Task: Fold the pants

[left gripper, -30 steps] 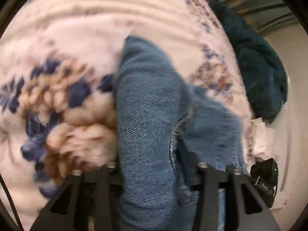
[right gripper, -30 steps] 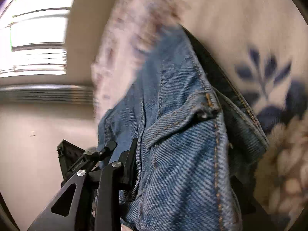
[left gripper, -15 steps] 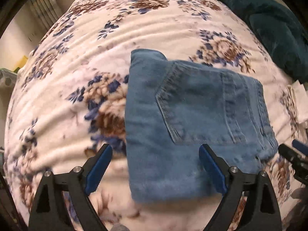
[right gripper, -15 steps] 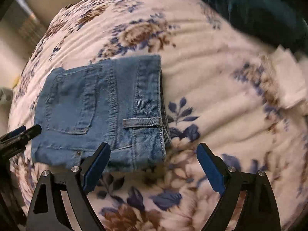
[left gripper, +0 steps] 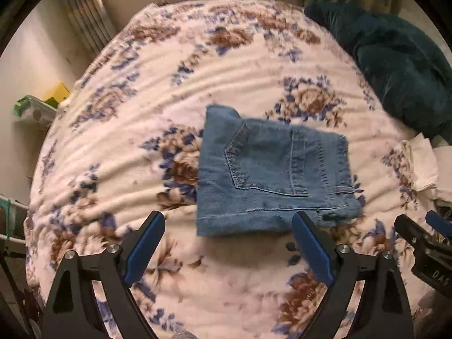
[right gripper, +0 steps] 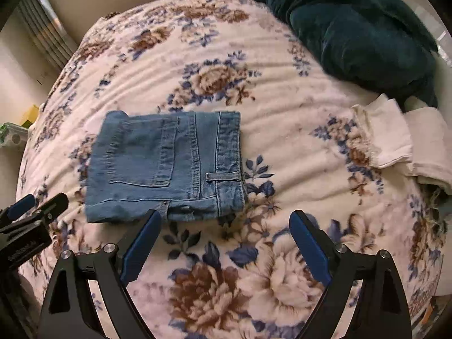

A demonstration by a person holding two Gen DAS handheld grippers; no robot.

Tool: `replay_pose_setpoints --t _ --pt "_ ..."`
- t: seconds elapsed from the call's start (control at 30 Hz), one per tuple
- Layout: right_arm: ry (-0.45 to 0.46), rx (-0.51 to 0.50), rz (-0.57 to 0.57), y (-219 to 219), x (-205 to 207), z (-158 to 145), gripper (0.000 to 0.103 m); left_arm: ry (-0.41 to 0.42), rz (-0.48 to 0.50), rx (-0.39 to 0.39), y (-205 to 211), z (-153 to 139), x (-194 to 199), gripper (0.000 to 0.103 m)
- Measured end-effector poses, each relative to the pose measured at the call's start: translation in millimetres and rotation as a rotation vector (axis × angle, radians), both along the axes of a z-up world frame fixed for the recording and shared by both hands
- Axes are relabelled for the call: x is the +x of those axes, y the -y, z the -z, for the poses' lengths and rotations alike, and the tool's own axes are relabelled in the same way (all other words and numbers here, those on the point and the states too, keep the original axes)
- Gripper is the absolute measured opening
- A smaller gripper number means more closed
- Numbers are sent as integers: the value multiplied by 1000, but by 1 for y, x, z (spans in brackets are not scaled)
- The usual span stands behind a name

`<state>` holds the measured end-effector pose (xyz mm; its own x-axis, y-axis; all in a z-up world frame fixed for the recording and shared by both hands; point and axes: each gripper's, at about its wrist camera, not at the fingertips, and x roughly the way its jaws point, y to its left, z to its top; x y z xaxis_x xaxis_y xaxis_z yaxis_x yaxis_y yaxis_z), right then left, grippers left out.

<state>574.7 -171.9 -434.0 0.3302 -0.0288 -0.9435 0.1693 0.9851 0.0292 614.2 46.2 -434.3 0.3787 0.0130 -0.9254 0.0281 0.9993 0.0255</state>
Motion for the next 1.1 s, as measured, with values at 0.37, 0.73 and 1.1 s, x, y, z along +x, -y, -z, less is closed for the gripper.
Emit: replay_pose_setpoints --t 0.37,0.73,1.1 --pt "109 -49 -17 -16 -102 -140 94 97 -3 -17 -7 -131 -118 92" --pt "246 -91 -4 -46 -268 -301 94 231 40 -22 -26 -264 -253 92" --pt "348 -87 -58 -56 -405 -426 94 314 46 2 -22 -351 -359 92"
